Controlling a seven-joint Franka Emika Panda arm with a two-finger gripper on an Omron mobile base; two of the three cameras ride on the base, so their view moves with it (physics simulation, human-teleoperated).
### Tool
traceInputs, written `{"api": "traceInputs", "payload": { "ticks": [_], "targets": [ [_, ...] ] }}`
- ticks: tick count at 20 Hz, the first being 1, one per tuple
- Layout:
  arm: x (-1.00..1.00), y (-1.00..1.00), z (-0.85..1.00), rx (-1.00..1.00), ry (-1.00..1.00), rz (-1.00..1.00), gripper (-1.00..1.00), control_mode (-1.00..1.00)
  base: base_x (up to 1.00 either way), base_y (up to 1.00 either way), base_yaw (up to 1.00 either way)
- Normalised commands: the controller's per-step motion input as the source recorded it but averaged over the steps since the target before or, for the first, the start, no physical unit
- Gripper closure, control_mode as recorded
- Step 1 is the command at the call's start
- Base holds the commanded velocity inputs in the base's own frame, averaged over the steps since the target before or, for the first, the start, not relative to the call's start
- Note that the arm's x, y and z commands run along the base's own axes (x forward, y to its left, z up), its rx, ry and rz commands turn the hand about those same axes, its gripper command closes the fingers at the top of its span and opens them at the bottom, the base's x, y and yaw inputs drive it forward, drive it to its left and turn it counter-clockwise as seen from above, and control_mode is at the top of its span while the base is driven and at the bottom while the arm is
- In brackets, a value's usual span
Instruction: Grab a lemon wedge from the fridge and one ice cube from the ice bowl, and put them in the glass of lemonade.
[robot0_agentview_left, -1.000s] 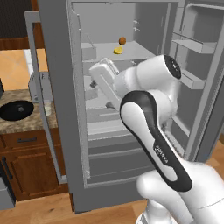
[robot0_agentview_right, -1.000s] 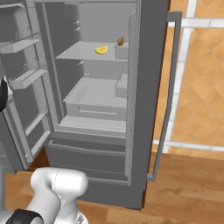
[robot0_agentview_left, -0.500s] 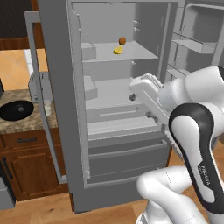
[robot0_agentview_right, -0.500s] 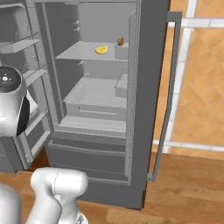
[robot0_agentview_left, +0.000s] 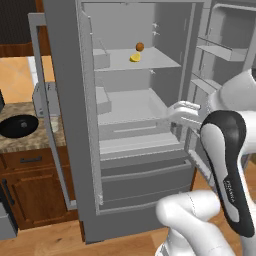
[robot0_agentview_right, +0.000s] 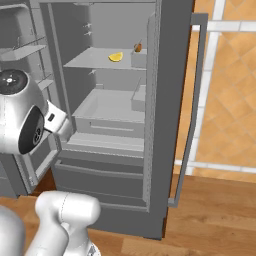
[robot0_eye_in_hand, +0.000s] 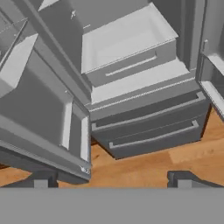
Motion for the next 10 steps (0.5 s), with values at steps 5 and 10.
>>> {"api": "traceInputs", "payload": {
  "ticks": [5,10],
  "targets": [
    [0.0,-0.03,-0.5,-0.35,-0.04,0.21,-1.0,-1.0,0.0,0.0,0.0],
    [-0.15,-0.12,-0.24,-0.1,-0.02,0.16,-1.0,-1.0,0.0,0.0,0.0]
  ]
}}
